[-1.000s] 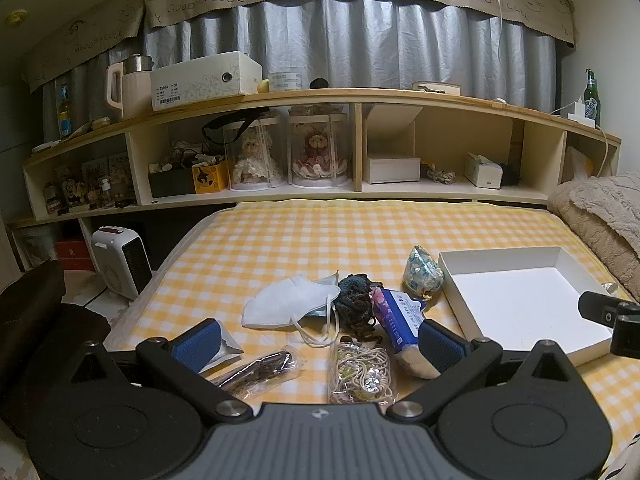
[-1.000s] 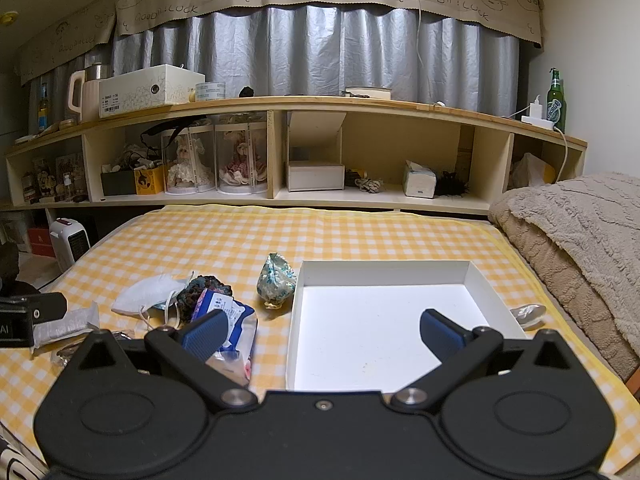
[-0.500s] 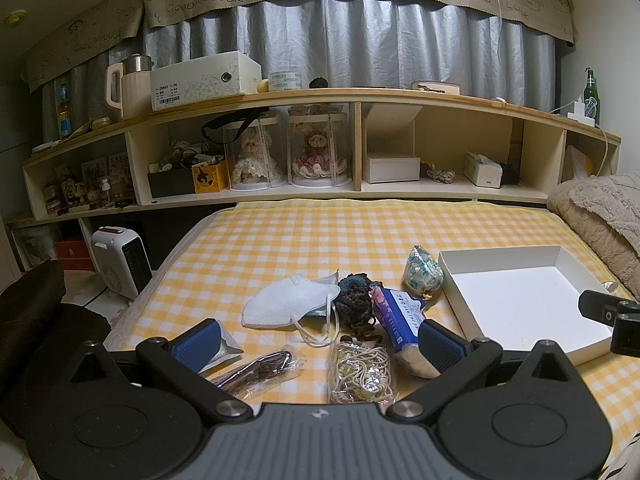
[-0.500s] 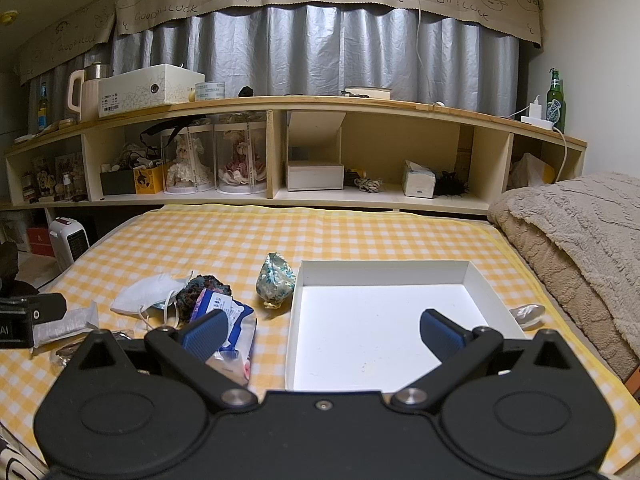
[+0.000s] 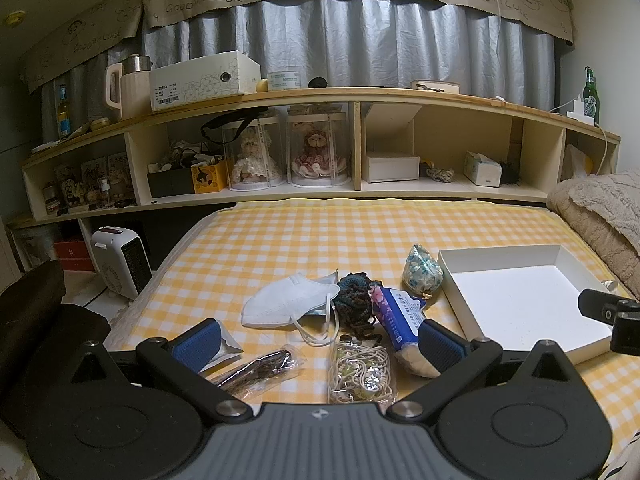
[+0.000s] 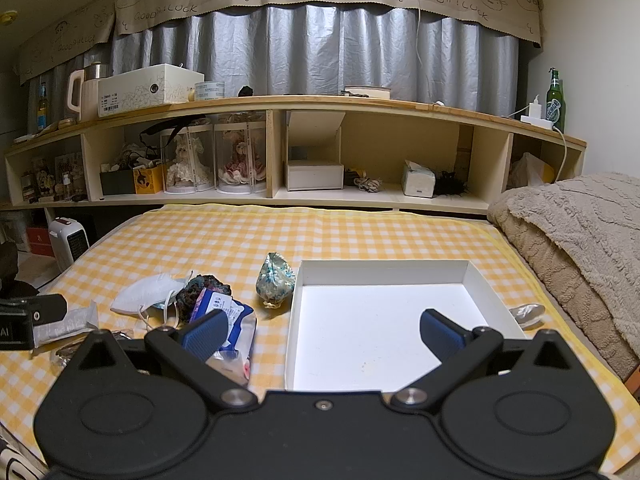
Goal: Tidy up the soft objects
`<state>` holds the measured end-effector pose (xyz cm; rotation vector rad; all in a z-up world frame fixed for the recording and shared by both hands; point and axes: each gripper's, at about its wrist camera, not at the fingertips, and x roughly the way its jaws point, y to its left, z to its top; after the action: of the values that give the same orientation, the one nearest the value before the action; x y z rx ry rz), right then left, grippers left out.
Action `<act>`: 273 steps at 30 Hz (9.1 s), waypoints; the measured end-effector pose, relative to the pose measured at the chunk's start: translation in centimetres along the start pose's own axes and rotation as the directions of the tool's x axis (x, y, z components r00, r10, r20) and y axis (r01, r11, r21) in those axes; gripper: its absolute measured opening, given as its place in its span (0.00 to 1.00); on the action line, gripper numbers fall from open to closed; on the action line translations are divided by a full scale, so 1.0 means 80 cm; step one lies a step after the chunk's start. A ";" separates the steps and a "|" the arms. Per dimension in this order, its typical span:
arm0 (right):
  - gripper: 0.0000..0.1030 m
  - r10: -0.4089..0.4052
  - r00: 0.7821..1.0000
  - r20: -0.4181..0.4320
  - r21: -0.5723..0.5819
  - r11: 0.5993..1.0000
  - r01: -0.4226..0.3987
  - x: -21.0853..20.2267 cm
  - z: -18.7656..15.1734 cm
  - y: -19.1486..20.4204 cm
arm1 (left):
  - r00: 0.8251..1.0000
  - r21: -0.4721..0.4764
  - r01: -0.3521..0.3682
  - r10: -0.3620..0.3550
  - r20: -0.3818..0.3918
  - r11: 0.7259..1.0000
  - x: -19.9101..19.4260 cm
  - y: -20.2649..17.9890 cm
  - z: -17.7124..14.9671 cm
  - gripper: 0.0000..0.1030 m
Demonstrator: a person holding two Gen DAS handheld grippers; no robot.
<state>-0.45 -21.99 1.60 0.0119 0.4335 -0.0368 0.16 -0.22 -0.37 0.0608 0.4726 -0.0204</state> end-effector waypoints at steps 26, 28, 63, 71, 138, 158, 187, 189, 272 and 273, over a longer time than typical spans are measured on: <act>1.00 0.000 1.000 -0.002 0.000 1.000 0.000 0.001 0.000 0.000 | 1.000 0.001 -0.001 0.001 -0.002 1.000 0.000 0.000 0.000 1.00; 1.00 0.000 1.000 -0.002 0.000 1.000 0.000 0.001 0.000 0.000 | 1.000 0.001 -0.001 0.001 -0.002 1.000 0.000 0.000 0.000 1.00; 1.00 0.140 0.990 -0.003 0.037 0.990 -0.139 0.029 0.028 0.000 | 0.999 -0.118 0.038 -0.042 -0.030 0.992 0.029 0.027 0.021 1.00; 1.00 0.157 0.987 -0.021 0.045 0.987 -0.156 0.084 0.060 0.010 | 0.998 -0.079 0.027 -0.031 -0.051 0.997 0.076 0.030 0.045 1.00; 0.38 0.384 0.759 -0.526 0.102 0.914 -0.392 0.295 -0.011 0.101 | 0.811 0.056 0.215 -0.146 -0.567 0.975 0.269 -0.031 -0.049 0.58; 0.37 0.431 0.850 -0.304 0.143 0.902 -0.406 0.232 0.042 0.059 | 0.877 -0.079 0.175 -0.192 -0.441 0.981 0.230 -0.010 -0.024 0.57; 0.40 0.245 0.955 -0.169 0.141 0.965 -0.223 0.154 0.094 -0.177 | 0.908 -0.204 0.317 -0.359 -0.215 0.926 0.159 -0.160 0.074 0.57; 0.40 0.230 0.957 -0.179 0.150 0.967 -0.205 0.156 0.088 -0.198 | 0.893 -0.232 0.340 -0.391 -0.224 0.911 0.163 -0.180 0.074 0.57; 0.37 0.142 0.914 -0.380 0.155 0.984 -0.088 0.186 -0.020 -0.319 | 0.738 -0.137 0.470 -0.473 -0.481 0.872 0.254 -0.369 0.001 0.68; 0.38 0.143 0.915 -0.377 0.158 0.983 -0.089 0.183 -0.018 -0.319 | 0.743 -0.134 0.468 -0.471 -0.475 0.873 0.249 -0.365 0.005 0.69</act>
<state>11.25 -47.93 -5.93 0.1841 0.8263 0.0547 17.11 -29.53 -10.71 -0.0656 1.0008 -0.5180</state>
